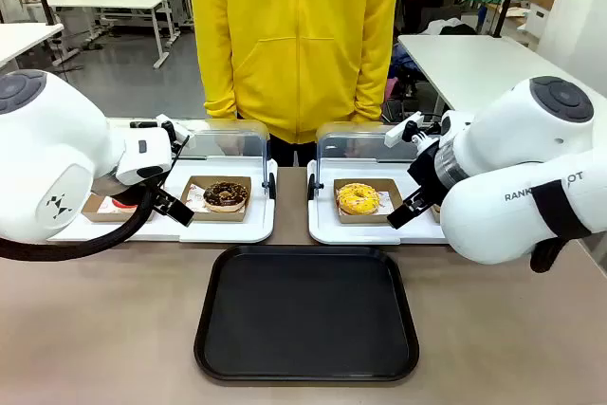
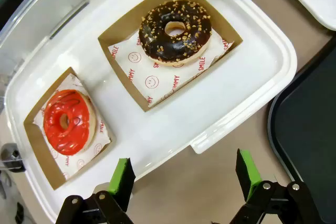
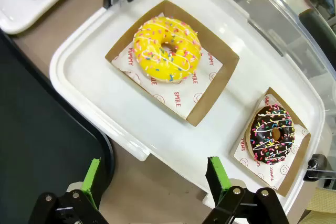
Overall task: Move the second donut from the left to the tray.
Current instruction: Pick up the Paper togo box containing the Donut indicated by the person and place it on the Handle tray.
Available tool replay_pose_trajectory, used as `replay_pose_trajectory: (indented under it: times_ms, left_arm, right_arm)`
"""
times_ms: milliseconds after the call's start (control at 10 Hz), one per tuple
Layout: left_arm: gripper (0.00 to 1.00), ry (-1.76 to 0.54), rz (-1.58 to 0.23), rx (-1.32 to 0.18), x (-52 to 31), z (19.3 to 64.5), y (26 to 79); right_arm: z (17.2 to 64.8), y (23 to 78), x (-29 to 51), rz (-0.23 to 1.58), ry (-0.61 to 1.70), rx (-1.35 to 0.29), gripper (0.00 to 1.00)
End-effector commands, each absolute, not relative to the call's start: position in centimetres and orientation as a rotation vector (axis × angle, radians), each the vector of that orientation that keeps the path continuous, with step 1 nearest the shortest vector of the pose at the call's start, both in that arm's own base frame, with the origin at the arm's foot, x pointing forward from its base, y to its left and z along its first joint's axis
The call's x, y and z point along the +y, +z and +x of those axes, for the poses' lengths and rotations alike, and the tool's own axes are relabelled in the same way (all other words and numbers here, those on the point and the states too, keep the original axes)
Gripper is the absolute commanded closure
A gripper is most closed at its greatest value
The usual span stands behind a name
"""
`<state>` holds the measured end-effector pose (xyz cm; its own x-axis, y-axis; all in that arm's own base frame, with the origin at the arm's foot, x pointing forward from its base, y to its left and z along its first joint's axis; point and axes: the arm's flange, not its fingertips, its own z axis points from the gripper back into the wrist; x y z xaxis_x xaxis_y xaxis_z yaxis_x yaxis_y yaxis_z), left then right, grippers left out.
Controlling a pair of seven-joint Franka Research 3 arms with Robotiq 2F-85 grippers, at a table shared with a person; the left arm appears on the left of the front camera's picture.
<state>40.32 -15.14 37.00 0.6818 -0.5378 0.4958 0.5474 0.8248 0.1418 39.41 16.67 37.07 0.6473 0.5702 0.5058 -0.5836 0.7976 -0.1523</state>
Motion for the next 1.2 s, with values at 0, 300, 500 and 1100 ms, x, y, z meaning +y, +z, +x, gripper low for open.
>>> replay_pose_trajectory:
  times_ms: [0, 300, 500, 1100]
  left_arm:
    - [0.0, -0.609, -0.019, -0.551, -15.1, 40.3, 37.0]
    - [0.0, -0.609, -0.019, -0.551, -15.1, 40.3, 37.0]
    - [0.0, -0.609, -0.019, -0.551, -15.1, 40.3, 37.0]
    - [0.0, -0.581, -0.076, -0.569, -13.6, 41.6, 40.5]
  right_arm:
    - [39.4, 37.1, 16.7, 0.025, 0.656, -0.567, 0.0]
    - [39.4, 37.1, 16.7, 0.025, 0.656, -0.567, 0.0]
    - [39.4, 37.1, 16.7, 0.025, 0.656, -0.567, 0.0]
    - [40.6, 41.5, 15.1, 0.082, 0.631, -0.567, 0.0]
